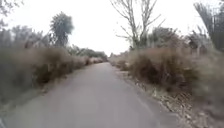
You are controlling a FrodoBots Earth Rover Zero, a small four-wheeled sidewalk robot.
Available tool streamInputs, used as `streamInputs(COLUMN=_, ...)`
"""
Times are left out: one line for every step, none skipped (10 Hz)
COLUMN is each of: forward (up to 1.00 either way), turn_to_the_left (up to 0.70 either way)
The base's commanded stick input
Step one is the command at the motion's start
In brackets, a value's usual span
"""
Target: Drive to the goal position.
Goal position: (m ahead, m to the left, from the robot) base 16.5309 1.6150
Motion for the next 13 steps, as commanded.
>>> streamInputs(forward=1.00, turn_to_the_left=0.00)
streamInputs(forward=1.00, turn_to_the_left=0.00)
streamInputs(forward=1.00, turn_to_the_left=0.00)
streamInputs(forward=1.00, turn_to_the_left=-0.01)
streamInputs(forward=1.00, turn_to_the_left=-0.02)
streamInputs(forward=1.00, turn_to_the_left=-0.03)
streamInputs(forward=1.00, turn_to_the_left=-0.03)
streamInputs(forward=1.00, turn_to_the_left=-0.03)
streamInputs(forward=1.00, turn_to_the_left=-0.03)
streamInputs(forward=1.00, turn_to_the_left=-0.03)
streamInputs(forward=1.00, turn_to_the_left=-0.02)
streamInputs(forward=1.00, turn_to_the_left=-0.02)
streamInputs(forward=1.00, turn_to_the_left=-0.01)
